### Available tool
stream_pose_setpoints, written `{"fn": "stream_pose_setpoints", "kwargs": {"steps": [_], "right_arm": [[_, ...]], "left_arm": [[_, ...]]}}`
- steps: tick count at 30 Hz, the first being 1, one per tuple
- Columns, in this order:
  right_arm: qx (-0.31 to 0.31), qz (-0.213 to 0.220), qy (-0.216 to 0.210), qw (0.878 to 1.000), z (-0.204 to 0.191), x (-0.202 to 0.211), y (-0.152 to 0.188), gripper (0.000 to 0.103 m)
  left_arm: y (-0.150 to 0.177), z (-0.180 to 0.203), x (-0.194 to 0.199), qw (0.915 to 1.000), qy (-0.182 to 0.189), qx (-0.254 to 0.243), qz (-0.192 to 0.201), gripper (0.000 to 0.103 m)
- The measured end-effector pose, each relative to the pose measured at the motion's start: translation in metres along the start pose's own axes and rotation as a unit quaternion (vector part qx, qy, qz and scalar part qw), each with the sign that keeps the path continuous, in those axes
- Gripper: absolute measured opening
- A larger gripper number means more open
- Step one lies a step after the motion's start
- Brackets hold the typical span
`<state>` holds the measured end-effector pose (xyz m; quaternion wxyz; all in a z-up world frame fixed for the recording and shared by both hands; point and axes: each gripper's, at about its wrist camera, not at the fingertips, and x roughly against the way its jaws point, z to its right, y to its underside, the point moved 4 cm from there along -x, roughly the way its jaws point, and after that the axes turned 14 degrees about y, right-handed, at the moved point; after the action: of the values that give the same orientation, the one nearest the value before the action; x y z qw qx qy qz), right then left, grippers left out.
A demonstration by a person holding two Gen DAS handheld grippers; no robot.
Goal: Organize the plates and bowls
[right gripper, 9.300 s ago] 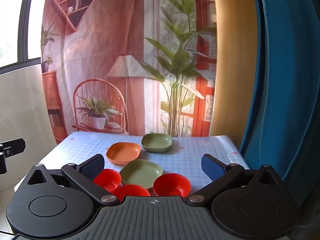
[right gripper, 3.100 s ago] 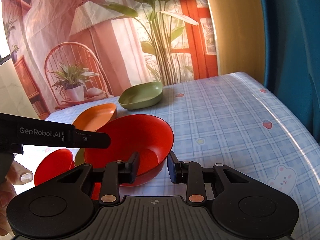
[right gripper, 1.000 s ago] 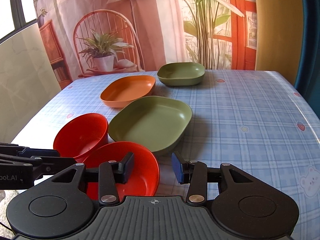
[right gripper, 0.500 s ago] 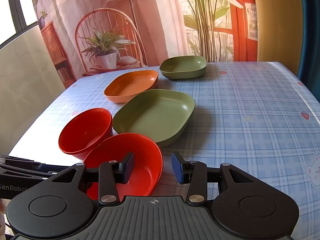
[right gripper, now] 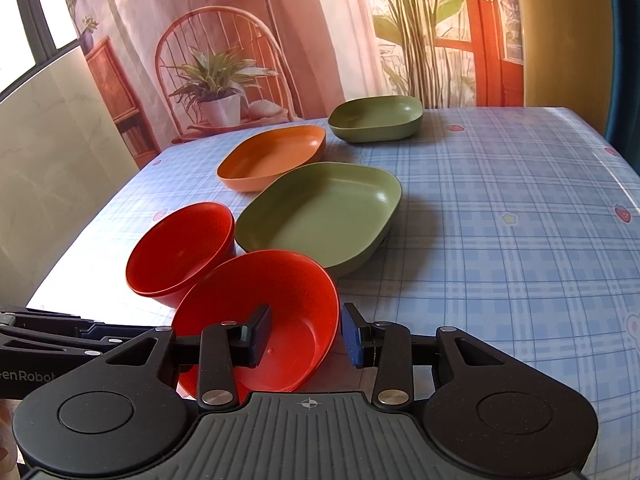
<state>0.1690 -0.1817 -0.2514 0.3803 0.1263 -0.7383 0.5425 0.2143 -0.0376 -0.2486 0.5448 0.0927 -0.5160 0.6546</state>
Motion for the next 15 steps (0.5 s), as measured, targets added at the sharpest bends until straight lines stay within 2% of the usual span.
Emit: {"fn": "stream_pose_setpoints", "kwargs": {"steps": [6, 9, 15], "right_arm": [[0.005, 0.009, -0.005, 1.000, -0.002, 0.005, -0.001, 0.027], [0.015, 0.015, -0.004, 1.000, -0.006, 0.008, -0.002, 0.026], [-0.001, 0.001, 0.003, 1.000, 0.002, 0.003, 0.001, 0.026]], "left_arm": [[-0.001, 0.006, 0.005, 0.9997, 0.013, -0.017, 0.011, 0.034], [0.000, 0.011, 0.004, 0.9994, 0.015, -0.031, 0.009, 0.034], [-0.002, 0.000, 0.011, 0.9996, 0.002, -0.008, 0.026, 0.034]]}}
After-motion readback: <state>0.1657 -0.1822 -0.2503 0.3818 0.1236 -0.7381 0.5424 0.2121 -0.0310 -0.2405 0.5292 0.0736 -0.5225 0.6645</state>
